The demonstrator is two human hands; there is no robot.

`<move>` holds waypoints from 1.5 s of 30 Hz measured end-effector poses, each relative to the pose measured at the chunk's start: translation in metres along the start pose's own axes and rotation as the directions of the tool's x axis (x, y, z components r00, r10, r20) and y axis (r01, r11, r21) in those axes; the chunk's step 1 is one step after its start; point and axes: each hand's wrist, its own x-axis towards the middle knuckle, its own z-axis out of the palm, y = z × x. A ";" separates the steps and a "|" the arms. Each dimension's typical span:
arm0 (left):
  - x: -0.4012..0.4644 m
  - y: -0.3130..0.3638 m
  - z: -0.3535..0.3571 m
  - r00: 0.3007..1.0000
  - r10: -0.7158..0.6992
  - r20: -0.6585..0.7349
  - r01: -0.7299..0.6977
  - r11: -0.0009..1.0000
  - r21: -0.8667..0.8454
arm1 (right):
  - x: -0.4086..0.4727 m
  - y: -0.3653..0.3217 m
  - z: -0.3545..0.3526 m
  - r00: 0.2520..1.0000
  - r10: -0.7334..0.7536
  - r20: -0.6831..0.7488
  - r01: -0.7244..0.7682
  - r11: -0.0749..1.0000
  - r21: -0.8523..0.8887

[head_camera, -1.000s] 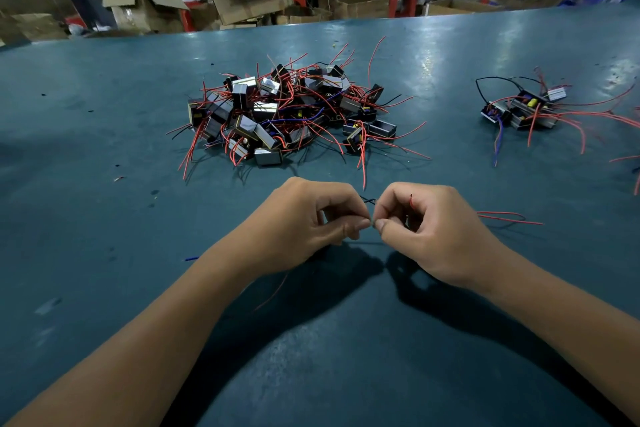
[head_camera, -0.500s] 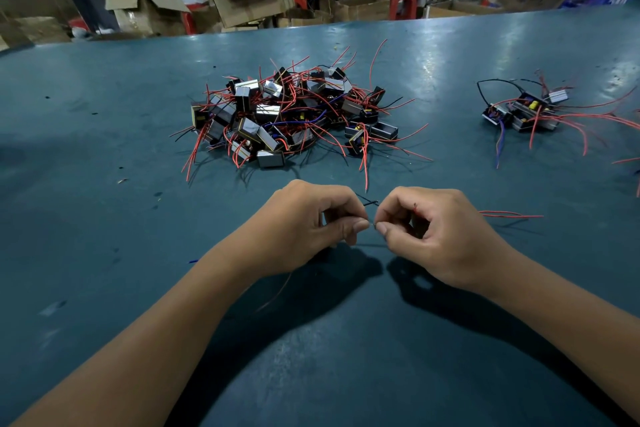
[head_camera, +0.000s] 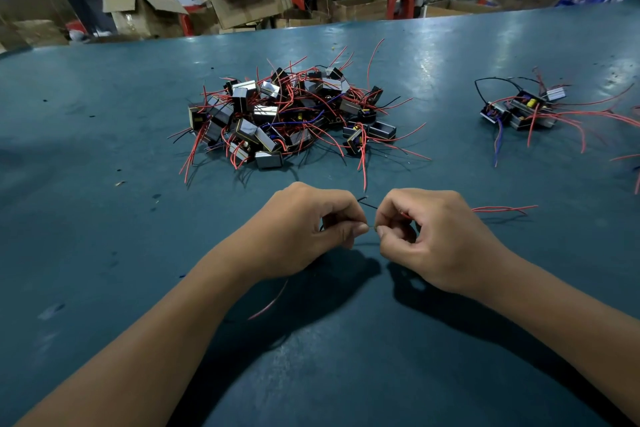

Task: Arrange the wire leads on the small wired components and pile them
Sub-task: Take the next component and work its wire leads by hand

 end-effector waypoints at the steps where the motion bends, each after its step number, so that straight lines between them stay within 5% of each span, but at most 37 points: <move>1: 0.000 0.000 0.000 1.000 0.002 0.000 -0.002 1.000 -0.011 | 0.000 0.001 -0.001 1.000 -0.004 0.008 0.004 1.000 0.023; 6: 0.000 -0.003 -0.001 1.000 -0.025 -0.001 0.025 0.994 -0.107 | 0.001 0.006 -0.005 0.999 -0.035 0.000 0.035 0.997 0.073; 24: 0.001 -0.005 0.001 0.997 -0.063 0.049 0.071 0.981 -0.180 | 0.002 0.012 -0.003 0.973 -0.232 0.010 0.230 0.952 -0.202; 45: -0.002 -0.002 0.000 0.995 -0.051 0.084 0.065 0.981 -0.180 | 0.001 0.008 -0.002 0.998 -0.056 0.020 0.057 0.998 -0.032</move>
